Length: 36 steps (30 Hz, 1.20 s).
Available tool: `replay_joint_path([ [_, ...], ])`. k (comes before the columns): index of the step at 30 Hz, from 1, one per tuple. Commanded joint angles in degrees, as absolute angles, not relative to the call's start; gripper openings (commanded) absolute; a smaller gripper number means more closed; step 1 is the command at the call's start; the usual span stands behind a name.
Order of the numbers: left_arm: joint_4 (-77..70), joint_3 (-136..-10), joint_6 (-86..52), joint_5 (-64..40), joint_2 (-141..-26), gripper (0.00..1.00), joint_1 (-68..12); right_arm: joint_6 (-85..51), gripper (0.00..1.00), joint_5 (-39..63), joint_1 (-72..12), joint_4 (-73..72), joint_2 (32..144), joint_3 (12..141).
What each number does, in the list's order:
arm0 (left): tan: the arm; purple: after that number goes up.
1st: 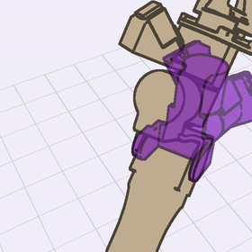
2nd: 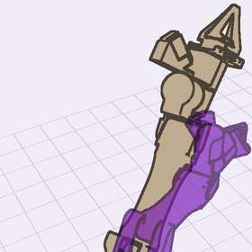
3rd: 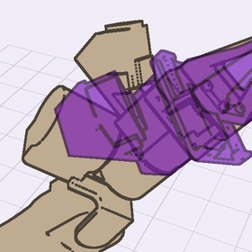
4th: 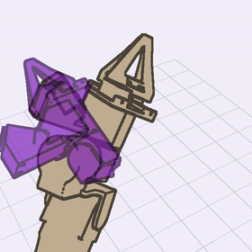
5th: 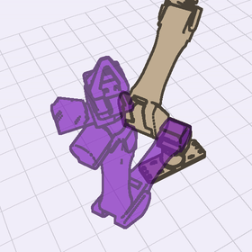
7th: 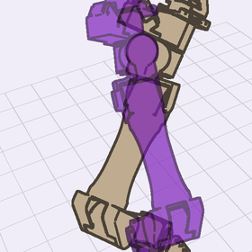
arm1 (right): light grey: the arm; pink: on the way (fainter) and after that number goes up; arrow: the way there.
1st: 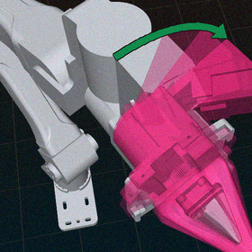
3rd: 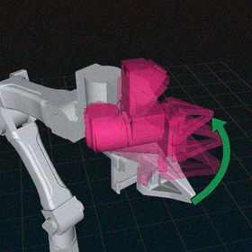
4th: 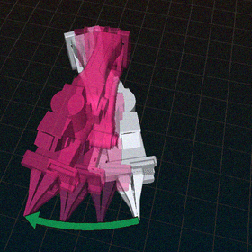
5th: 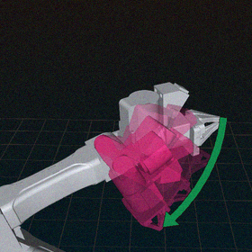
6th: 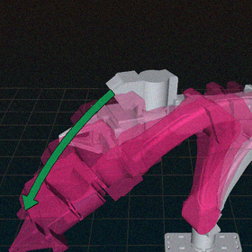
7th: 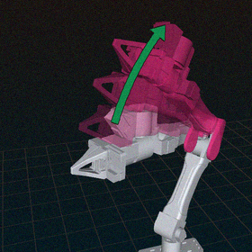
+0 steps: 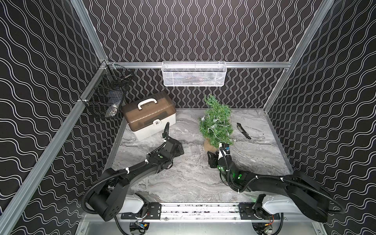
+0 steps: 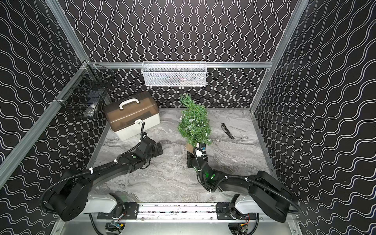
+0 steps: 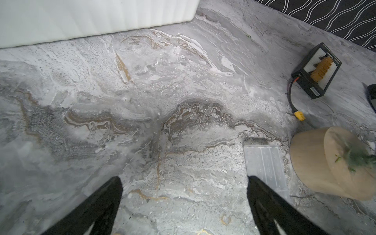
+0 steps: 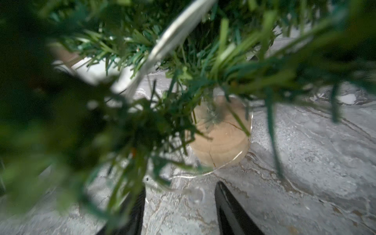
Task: Remove string lights from the small christmas tree
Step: Pick up the light string from the Christmas tree.
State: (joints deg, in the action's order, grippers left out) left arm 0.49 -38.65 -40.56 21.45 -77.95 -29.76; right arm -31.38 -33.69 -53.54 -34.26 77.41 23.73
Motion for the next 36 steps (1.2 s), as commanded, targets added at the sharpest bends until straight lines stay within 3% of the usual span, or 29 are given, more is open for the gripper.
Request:
replay_joint_path([
  [1,0.0,-39.2,-41.0,22.0,-78.2,0.99,-29.7,-31.1,0.51,-38.6,-53.6,-42.2,80.4,25.3],
  [4,-0.1,-38.7,-41.0,22.2,-77.9,0.99,-29.8,-30.8,0.46,-41.1,-53.7,-46.1,83.8,26.3],
  [10,-0.5,-37.8,-40.7,22.8,-76.9,0.99,-29.8,-31.5,0.22,-44.6,-55.2,-47.1,86.3,27.2],
  [16,-0.9,-37.9,-40.7,22.6,-77.8,0.99,-29.8,-33.6,0.09,-47.4,-58.9,-38.8,81.3,26.3],
  [21,-0.9,-37.8,-40.8,22.8,-77.9,0.99,-29.8,-39.9,0.00,-47.6,-59.4,-23.1,72.9,25.2],
  [36,-0.4,-38.3,-41.1,22.9,-78.4,0.99,-29.7,-37.3,0.00,-43.0,-59.4,2.3,52.8,27.1],
])
